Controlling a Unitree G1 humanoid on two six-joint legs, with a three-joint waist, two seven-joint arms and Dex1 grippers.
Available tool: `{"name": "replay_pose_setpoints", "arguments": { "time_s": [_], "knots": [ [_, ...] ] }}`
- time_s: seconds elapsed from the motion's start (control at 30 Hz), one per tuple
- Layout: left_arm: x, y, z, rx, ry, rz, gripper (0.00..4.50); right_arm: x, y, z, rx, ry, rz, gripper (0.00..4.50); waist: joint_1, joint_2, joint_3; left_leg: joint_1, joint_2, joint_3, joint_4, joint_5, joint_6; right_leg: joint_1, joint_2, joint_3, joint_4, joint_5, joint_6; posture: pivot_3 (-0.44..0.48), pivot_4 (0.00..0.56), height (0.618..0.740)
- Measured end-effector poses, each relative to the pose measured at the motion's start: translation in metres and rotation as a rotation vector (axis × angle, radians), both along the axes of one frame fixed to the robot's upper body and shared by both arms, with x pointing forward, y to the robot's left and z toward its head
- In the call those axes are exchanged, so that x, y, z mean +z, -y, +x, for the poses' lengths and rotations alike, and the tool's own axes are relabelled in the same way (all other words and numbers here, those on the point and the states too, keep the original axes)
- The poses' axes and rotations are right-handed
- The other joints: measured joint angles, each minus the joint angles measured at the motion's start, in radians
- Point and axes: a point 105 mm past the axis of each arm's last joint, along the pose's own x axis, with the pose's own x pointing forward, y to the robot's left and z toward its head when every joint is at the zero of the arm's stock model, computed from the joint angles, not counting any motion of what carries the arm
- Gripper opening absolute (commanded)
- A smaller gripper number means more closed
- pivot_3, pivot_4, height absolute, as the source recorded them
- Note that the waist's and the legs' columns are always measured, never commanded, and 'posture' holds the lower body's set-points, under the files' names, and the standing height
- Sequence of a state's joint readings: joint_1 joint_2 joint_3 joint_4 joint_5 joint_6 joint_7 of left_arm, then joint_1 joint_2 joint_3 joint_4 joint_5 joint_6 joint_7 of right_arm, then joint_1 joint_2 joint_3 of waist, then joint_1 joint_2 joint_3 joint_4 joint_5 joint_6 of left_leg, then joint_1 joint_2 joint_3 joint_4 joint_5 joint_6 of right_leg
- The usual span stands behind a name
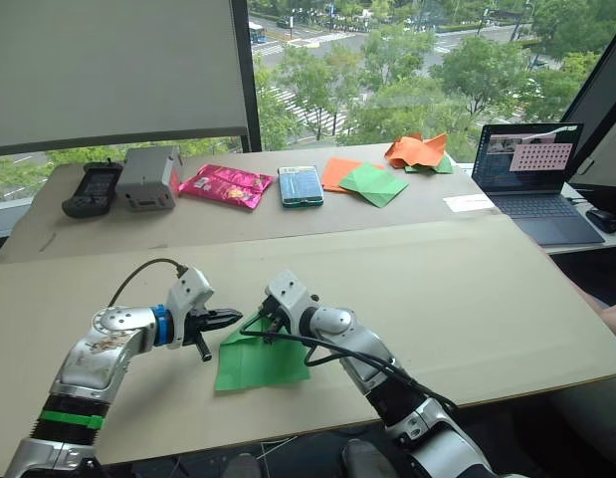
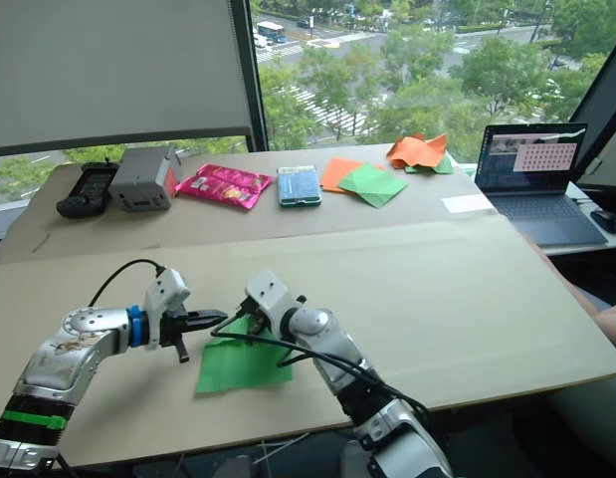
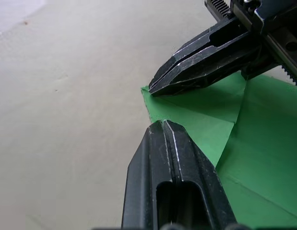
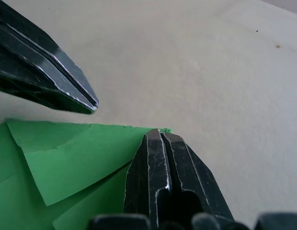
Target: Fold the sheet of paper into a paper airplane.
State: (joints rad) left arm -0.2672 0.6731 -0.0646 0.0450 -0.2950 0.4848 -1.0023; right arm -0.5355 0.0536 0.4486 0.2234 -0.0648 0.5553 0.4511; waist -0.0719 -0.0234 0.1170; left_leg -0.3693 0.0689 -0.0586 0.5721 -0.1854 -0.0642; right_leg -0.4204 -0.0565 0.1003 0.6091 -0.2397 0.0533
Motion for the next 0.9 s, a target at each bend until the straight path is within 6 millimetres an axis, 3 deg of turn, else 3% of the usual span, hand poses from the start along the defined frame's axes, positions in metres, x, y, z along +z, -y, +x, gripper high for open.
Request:
{"name": "replay_pose_setpoints", "arguments": {
  "time_s": [0.5, 0.9],
  "knots": [
    [-0.009, 0.004, 0.012, -0.02, 0.029, 0.04, 0.03, 0.0, 0.001, 0.001, -0.006, 0.002, -0.001, 0.0, 0.001, -0.002, -0.002, 0.0, 0.0, 0.0, 0.0, 0.003, 0.004, 0.001, 0.0, 0.0, 0.0, 0.0, 0.0, 0.0, 0.15, 0.725],
    [-0.013, -0.004, -0.004, -0.043, 0.019, 0.058, 0.03, -0.001, 0.0, 0.0, -0.004, -0.003, -0.003, 0.0, 0.0, 0.001, -0.004, 0.001, 0.0, 0.0, 0.0, 0.002, 0.004, 0.001, 0.0, 0.0, 0.001, 0.0, 0.0, 0.0, 0.15, 0.725]
  ]
}}
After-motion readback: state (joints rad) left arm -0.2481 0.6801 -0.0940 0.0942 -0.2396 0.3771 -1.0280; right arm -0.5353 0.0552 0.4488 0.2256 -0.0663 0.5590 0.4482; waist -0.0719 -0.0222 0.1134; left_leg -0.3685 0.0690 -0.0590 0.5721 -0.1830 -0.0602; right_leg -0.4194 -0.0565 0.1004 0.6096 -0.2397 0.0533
